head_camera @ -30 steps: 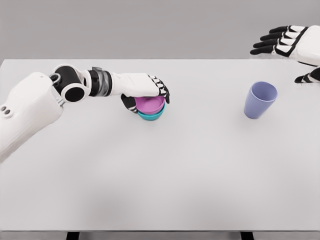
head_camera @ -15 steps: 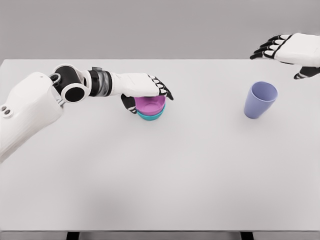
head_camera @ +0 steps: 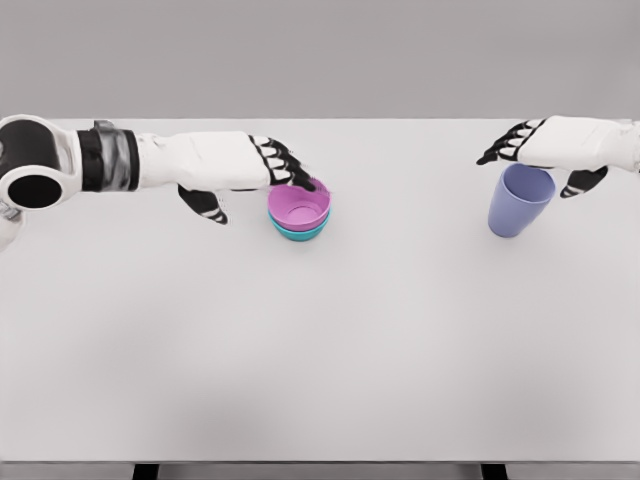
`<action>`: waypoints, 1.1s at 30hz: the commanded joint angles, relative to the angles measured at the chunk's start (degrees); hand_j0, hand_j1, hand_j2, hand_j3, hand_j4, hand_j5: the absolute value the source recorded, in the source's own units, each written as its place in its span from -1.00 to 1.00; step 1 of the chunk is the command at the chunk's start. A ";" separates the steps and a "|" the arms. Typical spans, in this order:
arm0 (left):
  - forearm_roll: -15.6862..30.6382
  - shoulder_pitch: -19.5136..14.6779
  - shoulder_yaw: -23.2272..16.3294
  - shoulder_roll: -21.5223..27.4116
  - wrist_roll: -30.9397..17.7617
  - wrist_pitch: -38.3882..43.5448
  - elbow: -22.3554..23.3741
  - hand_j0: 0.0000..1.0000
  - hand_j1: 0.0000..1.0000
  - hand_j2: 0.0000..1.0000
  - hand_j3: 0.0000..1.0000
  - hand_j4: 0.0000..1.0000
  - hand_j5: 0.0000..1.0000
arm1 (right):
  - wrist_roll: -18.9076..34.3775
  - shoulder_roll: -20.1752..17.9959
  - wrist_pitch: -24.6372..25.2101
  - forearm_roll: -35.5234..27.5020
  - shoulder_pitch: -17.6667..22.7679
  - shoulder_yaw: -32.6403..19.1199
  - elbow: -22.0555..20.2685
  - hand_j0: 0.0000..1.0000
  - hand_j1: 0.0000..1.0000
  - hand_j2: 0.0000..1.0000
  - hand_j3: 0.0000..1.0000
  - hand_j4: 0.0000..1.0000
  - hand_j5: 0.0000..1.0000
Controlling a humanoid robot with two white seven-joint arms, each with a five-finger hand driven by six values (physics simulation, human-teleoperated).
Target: Stacking bowl and cup with both arms
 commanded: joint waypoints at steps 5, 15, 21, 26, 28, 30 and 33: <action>23.85 3.69 4.92 24.62 0.02 -10.49 -3.77 1.00 1.00 1.00 1.00 1.00 1.00 | -0.02 1.30 0.03 -0.22 -0.62 2.12 2.10 1.00 1.00 1.00 1.00 1.00 1.00; 27.55 12.13 4.75 28.06 0.02 -10.49 -2.63 1.00 1.00 1.00 1.00 1.00 1.00 | -0.02 1.39 0.03 -0.22 -0.79 3.09 3.24 1.00 1.00 1.00 1.00 1.00 1.00; 27.55 12.57 4.75 27.88 0.02 -10.49 -2.54 1.00 1.00 1.00 1.00 1.00 1.00 | -0.02 2.71 0.03 -0.22 -1.67 5.02 5.44 1.00 1.00 1.00 1.00 1.00 1.00; 27.55 12.57 4.75 26.65 0.02 -10.49 -2.54 1.00 1.00 1.00 1.00 1.00 1.00 | -0.02 3.14 0.03 -0.22 -1.85 5.29 6.32 1.00 1.00 1.00 1.00 1.00 1.00; 27.55 12.57 4.75 26.57 0.02 -10.49 -2.63 1.00 1.00 1.00 1.00 1.00 1.00 | -0.02 3.14 0.03 -0.22 -1.93 5.64 7.02 1.00 1.00 1.00 1.00 1.00 1.00; 27.55 12.57 4.75 26.57 0.02 -10.49 -2.54 1.00 1.00 1.00 1.00 1.00 1.00 | -0.02 3.06 0.03 -0.22 -1.93 5.64 7.19 1.00 1.00 1.00 1.00 1.00 1.00; 27.55 12.66 4.75 26.57 0.02 -10.49 -2.54 1.00 1.00 1.00 1.00 1.00 1.00 | -0.02 3.06 0.03 -0.22 -2.02 5.64 7.81 1.00 1.00 1.00 1.00 1.00 1.00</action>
